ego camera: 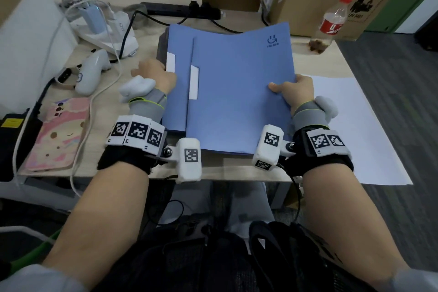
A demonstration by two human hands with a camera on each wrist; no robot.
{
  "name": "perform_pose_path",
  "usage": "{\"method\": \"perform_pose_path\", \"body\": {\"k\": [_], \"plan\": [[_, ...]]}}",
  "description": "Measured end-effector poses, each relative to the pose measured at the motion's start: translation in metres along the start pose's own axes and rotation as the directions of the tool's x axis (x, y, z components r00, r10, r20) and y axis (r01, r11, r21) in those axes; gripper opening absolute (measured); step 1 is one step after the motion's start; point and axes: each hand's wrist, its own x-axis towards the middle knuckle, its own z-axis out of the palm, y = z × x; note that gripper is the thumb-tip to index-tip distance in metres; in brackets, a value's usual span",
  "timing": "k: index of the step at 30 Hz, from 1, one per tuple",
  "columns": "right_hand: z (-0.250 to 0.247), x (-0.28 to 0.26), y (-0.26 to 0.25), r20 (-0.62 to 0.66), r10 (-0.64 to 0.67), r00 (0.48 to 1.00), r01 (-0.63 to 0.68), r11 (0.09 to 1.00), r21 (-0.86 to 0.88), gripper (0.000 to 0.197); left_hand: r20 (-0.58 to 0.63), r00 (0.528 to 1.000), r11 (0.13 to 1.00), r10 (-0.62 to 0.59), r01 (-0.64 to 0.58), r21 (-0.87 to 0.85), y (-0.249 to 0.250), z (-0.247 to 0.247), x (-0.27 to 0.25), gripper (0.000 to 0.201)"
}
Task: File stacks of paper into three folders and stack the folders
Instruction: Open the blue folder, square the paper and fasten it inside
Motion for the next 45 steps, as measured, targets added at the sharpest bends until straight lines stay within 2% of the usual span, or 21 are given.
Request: {"method": "perform_pose_path", "body": {"k": [2, 7, 9, 10, 11, 12, 14, 18, 22, 25, 28, 30, 35, 37, 40, 42, 45], "plan": [[0.003, 0.002, 0.001, -0.008, 0.008, 1.000, -0.008, 0.996, -0.093, 0.034, 0.032, 0.999, 0.999, -0.035, 0.034, 0.023, -0.002, 0.000, 0.000, 0.017], [0.008, 0.002, 0.010, -0.051, 0.000, 0.999, -0.008, 0.988, -0.151, 0.035, 0.044, 0.999, 0.999, -0.023, 0.024, -0.031, 0.001, 0.006, -0.002, 0.020], [0.010, 0.002, 0.011, -0.067, 0.005, 0.998, -0.015, 0.988, -0.155, 0.032, 0.082, 0.996, 0.992, -0.034, 0.044, -0.122, 0.004, 0.003, -0.003, 0.007], [0.009, 0.002, 0.011, -0.072, 0.012, 0.997, -0.023, 0.988, -0.156, 0.031, 0.115, 0.993, 0.981, -0.040, 0.060, -0.185, 0.005, 0.001, -0.002, 0.007], [0.009, 0.003, 0.012, -0.078, 0.014, 0.997, -0.026, 0.988, -0.155, 0.031, 0.143, 0.989, 0.962, -0.043, 0.080, -0.263, 0.006, -0.002, -0.004, 0.015], [0.008, 0.003, 0.012, -0.082, 0.020, 0.996, -0.032, 0.988, -0.149, 0.031, 0.163, 0.986, 0.937, -0.027, 0.082, -0.341, 0.007, -0.004, -0.005, 0.016], [0.006, 0.006, 0.013, -0.081, 0.033, 0.996, -0.043, 0.992, -0.121, 0.032, 0.156, 0.988, 0.906, 0.010, 0.057, -0.420, 0.010, -0.005, -0.007, 0.001], [0.004, 0.005, 0.013, -0.055, 0.058, 0.997, -0.062, 0.994, -0.085, 0.038, 0.126, 0.989, 0.871, 0.080, -0.007, -0.491, 0.015, -0.001, -0.010, 0.025], [0.000, 0.003, 0.017, -0.023, 0.095, 0.995, -0.094, 0.996, 0.004, 0.035, 0.137, 0.974, 0.772, 0.180, -0.053, -0.633, 0.020, -0.009, -0.014, 0.014], [-0.006, 0.002, 0.015, 0.002, 0.075, 0.997, -0.074, 0.992, 0.101, 0.028, 0.012, 0.982, 0.705, 0.187, -0.126, -0.698, 0.023, -0.017, -0.013, 0.023], [-0.010, 0.002, 0.013, 0.022, 0.060, 0.998, -0.063, 0.983, 0.170, 0.025, -0.206, 0.962, 0.622, 0.181, -0.274, -0.734, 0.033, -0.030, -0.012, 0.021], [-0.008, 0.002, 0.013, 0.022, 0.057, 0.998, -0.060, 0.982, 0.181, 0.025, -0.351, 0.920, 0.600, 0.177, -0.383, -0.702, 0.037, -0.037, -0.010, 0.025], [-0.001, 0.006, 0.010, 0.027, 0.069, 0.997, -0.073, 0.976, 0.206, 0.029, -0.564, 0.795, 0.587, 0.223, -0.571, -0.574, 0.043, -0.055, -0.012, 0.030], [0.003, 0.009, 0.008, 0.042, 0.075, 0.996, -0.082, 0.977, 0.195, 0.025, -0.619, 0.749, 0.594, 0.236, -0.615, -0.518, 0.045, -0.063, -0.012, 0.030], [0.012, 0.014, 0.003, 0.067, 0.087, 0.994, -0.096, 0.985, 0.142, 0.021, -0.647, 0.722, 0.629, 0.244, -0.626, -0.462, 0.046, -0.071, -0.011, 0.035], [0.022, 0.019, -0.003, 0.068, 0.075, 0.995, -0.082, 0.991, 0.109, 0.025, -0.637, 0.726, 0.605, 0.259, -0.636, -0.479, 0.048, -0.074, -0.009, 0.035], [0.034, 0.025, -0.011, 0.042, 0.055, 0.998, -0.057, 0.998, 0.029, 0.037, -0.598, 0.757, 0.555, 0.266, -0.627, -0.547, 0.047, -0.074, -0.006, 0.028]]}}
